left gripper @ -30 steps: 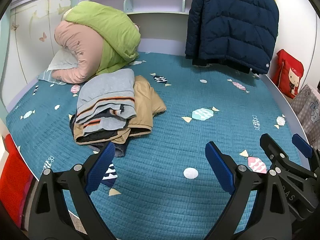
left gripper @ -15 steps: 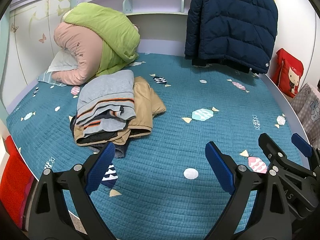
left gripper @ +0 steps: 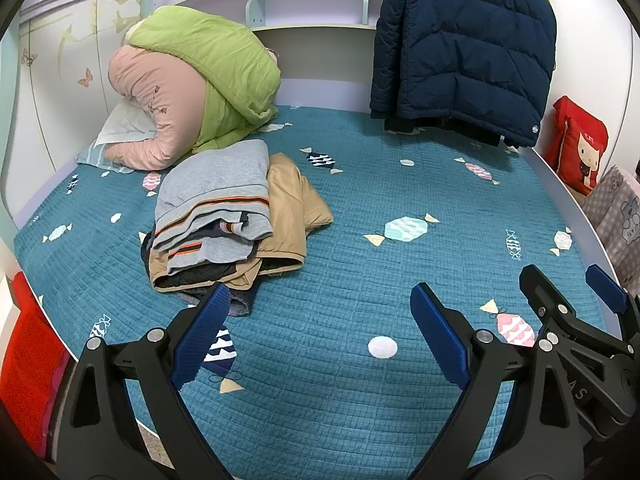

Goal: Fold large clothes

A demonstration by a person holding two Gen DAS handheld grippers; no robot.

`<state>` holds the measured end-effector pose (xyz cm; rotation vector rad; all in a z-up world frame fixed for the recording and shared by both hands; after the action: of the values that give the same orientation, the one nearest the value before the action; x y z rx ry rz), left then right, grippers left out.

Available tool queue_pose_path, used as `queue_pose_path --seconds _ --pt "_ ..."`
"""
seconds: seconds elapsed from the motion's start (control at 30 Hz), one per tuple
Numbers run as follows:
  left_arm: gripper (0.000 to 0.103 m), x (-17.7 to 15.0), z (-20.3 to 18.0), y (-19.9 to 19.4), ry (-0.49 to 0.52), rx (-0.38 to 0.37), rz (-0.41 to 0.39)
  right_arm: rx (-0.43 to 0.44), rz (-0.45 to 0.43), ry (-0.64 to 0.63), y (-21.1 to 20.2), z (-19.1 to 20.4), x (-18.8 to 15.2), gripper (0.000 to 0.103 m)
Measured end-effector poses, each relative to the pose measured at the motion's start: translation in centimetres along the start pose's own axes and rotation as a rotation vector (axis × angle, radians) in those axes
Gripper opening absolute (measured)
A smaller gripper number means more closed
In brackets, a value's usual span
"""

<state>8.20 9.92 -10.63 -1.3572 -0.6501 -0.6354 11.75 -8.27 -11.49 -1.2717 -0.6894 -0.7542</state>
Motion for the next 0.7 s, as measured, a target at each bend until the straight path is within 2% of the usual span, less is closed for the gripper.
queue_pose_path --seconds 0.7 --pt "0.092 -0.17 -0.01 0.23 0.001 -0.008 0.011 0.001 0.001 0.001 0.00 0.13 0.22 0.095"
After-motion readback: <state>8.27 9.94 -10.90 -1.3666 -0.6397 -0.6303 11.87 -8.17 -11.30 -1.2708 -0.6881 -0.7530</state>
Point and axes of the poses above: each gripper's, at about its wrist camera, not at the fingertips, and y roughly the way its jaws point, z to its left, x to its top, the point moved 10 cm from there along y, roughly the way its jaws point, and after that the axes turned 8 degrees about y, right-handed, at the moved point
